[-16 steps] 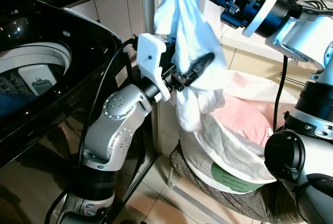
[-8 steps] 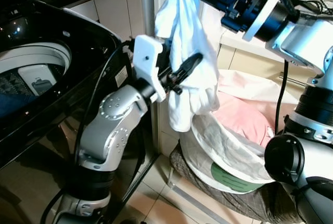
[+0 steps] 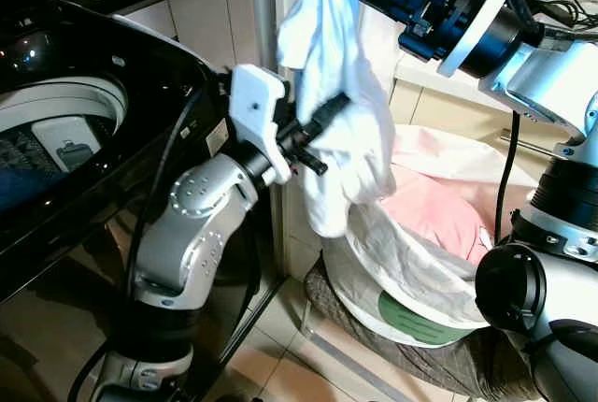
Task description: Clothes washing
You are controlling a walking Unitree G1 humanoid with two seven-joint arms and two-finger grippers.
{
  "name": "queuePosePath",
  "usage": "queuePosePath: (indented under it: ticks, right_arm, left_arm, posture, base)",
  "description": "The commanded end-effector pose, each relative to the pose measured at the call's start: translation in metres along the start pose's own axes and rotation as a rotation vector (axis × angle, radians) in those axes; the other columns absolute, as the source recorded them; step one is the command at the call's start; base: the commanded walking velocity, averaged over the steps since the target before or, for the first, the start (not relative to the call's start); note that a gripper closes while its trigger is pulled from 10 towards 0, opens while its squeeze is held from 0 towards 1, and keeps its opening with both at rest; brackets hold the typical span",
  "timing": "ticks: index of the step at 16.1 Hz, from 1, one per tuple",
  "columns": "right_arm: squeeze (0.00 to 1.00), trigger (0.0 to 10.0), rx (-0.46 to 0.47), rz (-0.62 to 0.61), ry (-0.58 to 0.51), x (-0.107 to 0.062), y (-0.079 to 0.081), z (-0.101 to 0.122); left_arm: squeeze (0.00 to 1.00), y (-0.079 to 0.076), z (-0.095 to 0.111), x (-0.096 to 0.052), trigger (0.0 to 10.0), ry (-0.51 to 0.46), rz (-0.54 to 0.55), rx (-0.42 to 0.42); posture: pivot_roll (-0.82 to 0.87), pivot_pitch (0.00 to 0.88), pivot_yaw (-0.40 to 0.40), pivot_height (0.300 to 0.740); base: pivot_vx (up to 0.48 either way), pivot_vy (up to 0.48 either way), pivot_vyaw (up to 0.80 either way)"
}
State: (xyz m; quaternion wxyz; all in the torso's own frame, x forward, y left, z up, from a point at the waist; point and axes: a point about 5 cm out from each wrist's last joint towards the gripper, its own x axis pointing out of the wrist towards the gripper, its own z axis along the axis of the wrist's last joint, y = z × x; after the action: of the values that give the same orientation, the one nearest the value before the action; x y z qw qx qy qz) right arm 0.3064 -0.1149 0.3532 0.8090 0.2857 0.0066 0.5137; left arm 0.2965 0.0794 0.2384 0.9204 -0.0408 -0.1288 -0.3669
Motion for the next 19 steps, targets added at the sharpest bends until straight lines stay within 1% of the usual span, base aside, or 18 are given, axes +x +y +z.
queuePosePath:
  ticks: [1,4,5,6,7,8,9,10,11,12,13,14,15,16,17,18,19]
  right_arm:
    - [0.00,0.0,-0.018,0.020,-0.014,-0.001,0.005,0.000]
    - [0.00,0.0,-0.034,0.006,-0.022,-0.002,0.005,0.001]
    - [0.30,10.0,-0.045,0.000,-0.022,-0.002,0.005,0.002]
    - [1.00,10.0,-0.045,0.025,-0.032,-0.002,0.006,0.002]
    - [1.00,10.0,-0.065,0.030,-0.037,-0.003,0.007,0.004]
    - [1.00,10.0,-0.077,0.026,-0.037,-0.003,0.007,0.005]
    - [1.00,10.0,-0.126,-0.030,-0.045,-0.008,0.004,0.010]
    - [0.58,10.0,-0.147,-0.054,-0.047,-0.009,0.003,0.012]
    - [0.00,10.0,-0.180,-0.073,-0.044,-0.012,0.002,0.014]
    - [0.00,10.0,-0.208,-0.064,-0.032,-0.012,0.003,0.014]
    - [0.00,10.0,-0.234,-0.053,-0.017,-0.013,0.005,0.012]
    - [0.00,10.0,-0.255,-0.030,0.015,-0.012,0.008,0.004]
    - [0.00,10.0,-0.258,-0.017,0.038,-0.010,0.010,-0.004]
    - [0.00,10.0,-0.258,-0.017,0.057,-0.009,0.010,-0.010]
    - [0.00,10.0,-0.250,-0.032,0.112,-0.006,0.007,-0.025]
    - [0.00,10.0,-0.265,-0.048,0.154,-0.005,0.004,-0.033]
    - [0.00,10.0,-0.287,-0.082,0.234,-0.003,-0.002,-0.052]
  left_arm:
    - [0.00,0.004,0.004,0.001,0.0,-0.010,0.011,0.015]
    - [0.00,0.010,0.006,-0.001,0.0,-0.009,0.029,0.025]
    - [0.00,0.014,0.008,-0.001,0.0,-0.007,0.044,0.043]
    - [0.00,0.033,0.018,-0.003,0.0,0.004,0.102,0.121]
    - [0.00,0.057,0.034,-0.005,0.0,0.009,0.163,0.218]
    - [0.00,0.064,0.041,-0.006,0.0,0.010,0.183,0.253]
    - [0.00,0.099,0.077,-0.009,0.0,-0.011,0.283,0.387]
    - [0.00,0.111,0.094,-0.011,0.0,-0.024,0.331,0.445]
    - [0.00,0.133,0.128,-0.017,0.0,-0.041,0.431,0.578]
    - [0.00,0.147,0.153,-0.022,0.0,-0.043,0.523,0.677]
    - [0.00,0.158,0.175,-0.029,0.0,-0.026,0.618,0.798]
    - [0.00,0.176,0.214,-0.047,0.0,0.057,0.832,1.074]
    - [0.00,0.195,0.213,-0.059,0.0,0.241,0.933,1.201]
    - [0.00,0.204,0.196,-0.061,0.0,0.331,0.940,1.158]
    - [0.00,0.218,0.150,-0.062,0.0,0.461,0.876,0.949]
    - [0.00,0.223,0.124,-0.062,0.0,0.526,0.854,0.845]
    - [0.00,0.230,0.070,-0.074,10.0,0.738,0.867,0.736]
  posture:
    - [-0.07,0.000,0.035,0.740]
    - [-0.07,0.000,0.036,0.740]
    - [-0.07,0.000,0.036,0.740]
    - [-0.06,0.000,0.028,0.740]
    - [-0.06,0.000,0.026,0.740]
    - [-0.06,0.000,0.026,0.740]
    - [-0.05,0.000,0.019,0.740]
    - [-0.05,0.000,0.019,0.740]
    - [-0.05,0.000,0.021,0.740]
    - [-0.05,0.000,0.028,0.740]
    - [-0.05,0.000,0.031,0.740]
    - [-0.06,0.000,0.038,0.740]
    - [-0.05,0.000,0.042,0.740]
    - [-0.05,0.000,0.042,0.740]
    - [-0.05,0.000,0.039,0.740]
    - [-0.05,0.000,0.039,0.740]
    - [-0.04,0.000,0.035,0.740]
  base:
    - [0.000,0.000,0.00]
    - [0.000,0.000,0.00]
    - [0.000,0.000,0.00]
    - [0.000,0.000,0.00]
    - [0.000,0.000,0.00]
    - [0.000,0.000,0.00]
    - [0.000,0.000,0.00]
    - [0.000,0.000,0.00]
    - [0.000,0.000,0.00]
    - [0.000,0.000,0.00]
    - [0.000,0.000,0.00]
    - [0.000,0.000,0.00]
    - [0.000,0.000,0.00]
    - [0.000,0.000,0.00]
    - [0.000,0.000,0.00]
    - [0.000,0.000,0.00]
    - [0.000,0.000,0.00]
